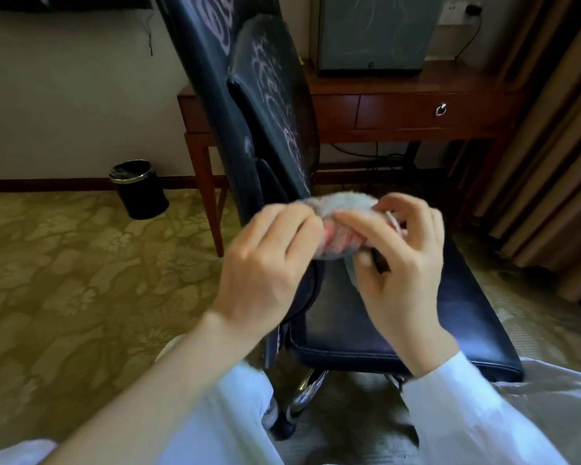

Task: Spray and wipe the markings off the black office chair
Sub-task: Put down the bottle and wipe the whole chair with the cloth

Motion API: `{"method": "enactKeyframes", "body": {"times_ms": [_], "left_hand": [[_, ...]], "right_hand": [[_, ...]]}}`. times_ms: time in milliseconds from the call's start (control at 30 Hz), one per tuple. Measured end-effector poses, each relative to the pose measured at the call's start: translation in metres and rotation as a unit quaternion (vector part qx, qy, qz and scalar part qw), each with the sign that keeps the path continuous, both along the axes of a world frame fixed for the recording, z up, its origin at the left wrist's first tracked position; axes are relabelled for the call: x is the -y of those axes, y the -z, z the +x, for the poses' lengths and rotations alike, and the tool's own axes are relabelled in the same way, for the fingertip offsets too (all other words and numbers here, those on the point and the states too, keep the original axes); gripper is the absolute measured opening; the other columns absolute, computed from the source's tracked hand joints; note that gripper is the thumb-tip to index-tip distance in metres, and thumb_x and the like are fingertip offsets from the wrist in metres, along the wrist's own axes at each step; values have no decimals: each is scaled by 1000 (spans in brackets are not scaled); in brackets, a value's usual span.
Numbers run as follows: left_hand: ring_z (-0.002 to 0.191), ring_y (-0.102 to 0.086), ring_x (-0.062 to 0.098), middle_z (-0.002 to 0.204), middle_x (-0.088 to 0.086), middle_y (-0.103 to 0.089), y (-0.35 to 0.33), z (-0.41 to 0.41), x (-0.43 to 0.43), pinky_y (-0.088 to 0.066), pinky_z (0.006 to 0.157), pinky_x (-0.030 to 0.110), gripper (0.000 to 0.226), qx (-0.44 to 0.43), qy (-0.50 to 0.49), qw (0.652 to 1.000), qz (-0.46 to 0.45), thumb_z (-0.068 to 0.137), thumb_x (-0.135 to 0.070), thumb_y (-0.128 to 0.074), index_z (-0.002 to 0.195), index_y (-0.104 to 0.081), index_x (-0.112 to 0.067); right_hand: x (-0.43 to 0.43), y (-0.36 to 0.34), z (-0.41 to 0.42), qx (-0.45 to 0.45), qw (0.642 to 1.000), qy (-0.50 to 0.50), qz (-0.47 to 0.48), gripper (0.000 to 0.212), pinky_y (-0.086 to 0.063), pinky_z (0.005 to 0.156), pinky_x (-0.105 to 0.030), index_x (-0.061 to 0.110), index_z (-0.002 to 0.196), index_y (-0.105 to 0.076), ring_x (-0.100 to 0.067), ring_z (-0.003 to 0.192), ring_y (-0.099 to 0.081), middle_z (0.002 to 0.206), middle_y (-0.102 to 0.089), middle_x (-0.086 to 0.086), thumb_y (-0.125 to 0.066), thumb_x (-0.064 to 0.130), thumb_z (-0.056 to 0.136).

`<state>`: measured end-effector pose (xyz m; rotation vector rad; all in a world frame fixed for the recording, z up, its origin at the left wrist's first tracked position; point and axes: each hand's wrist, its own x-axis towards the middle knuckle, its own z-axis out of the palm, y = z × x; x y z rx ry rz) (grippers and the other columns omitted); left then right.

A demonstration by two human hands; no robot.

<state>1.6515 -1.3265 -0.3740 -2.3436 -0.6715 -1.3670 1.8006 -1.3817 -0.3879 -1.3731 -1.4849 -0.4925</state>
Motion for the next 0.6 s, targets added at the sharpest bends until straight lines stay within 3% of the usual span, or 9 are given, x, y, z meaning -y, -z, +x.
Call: {"method": "enactKeyframes", "body": {"times_ms": [100,233,300,400,533,600], "left_hand": [[83,-57,27,91,13,-65,-57,-5,-9,-46,69,29,24,3,-33,999,20,92,2,-43,91,-67,0],[85,-60,28,92,13,-64,-56,-13,-9,-51,72,32,17,-47,-53,996,46,94,2,-50,92,-67,-1],[88,-63,28,92,13,-66,-40,-18,-6,-53,81,33,13,-76,-58,992,78,94,1,-56,91,-68,-1],[89,-65,27,92,13,-67,-10,-27,-2,-48,91,31,11,-107,-52,987,106,92,0,-60,92,-70,-2],[86,-65,24,90,9,-68,52,-41,3,-50,86,32,16,-174,-33,981,78,96,-4,-49,95,-65,-7],[83,-63,23,87,7,-68,76,-47,3,-55,79,33,11,-187,-18,980,58,94,-5,-52,94,-62,-8]], "right_hand": [[-5,-53,-7,19,999,6,33,50,-38,88,-31,16,116,-69,-38,104,-46,116,-53,-23,-61,-8,73],[-8,-67,-4,84,995,-29,-43,61,-20,97,-9,25,124,-63,-35,114,-40,129,-49,-15,-58,-8,73],[-7,-49,-5,99,990,-45,-88,66,-23,96,-15,28,126,-61,-33,117,-38,133,-47,-12,-61,-8,70],[-5,-3,-12,84,988,-56,-114,64,-38,96,-33,30,126,-58,-33,120,-41,134,-48,-10,-70,-3,72],[-1,61,-27,67,983,-48,-165,50,-50,83,-36,26,117,-63,-33,117,-44,132,-50,-10,-65,5,73],[3,86,-35,58,980,-53,-182,51,-52,80,-33,27,113,-63,-29,113,-44,128,-48,-6,-71,5,68]]}}
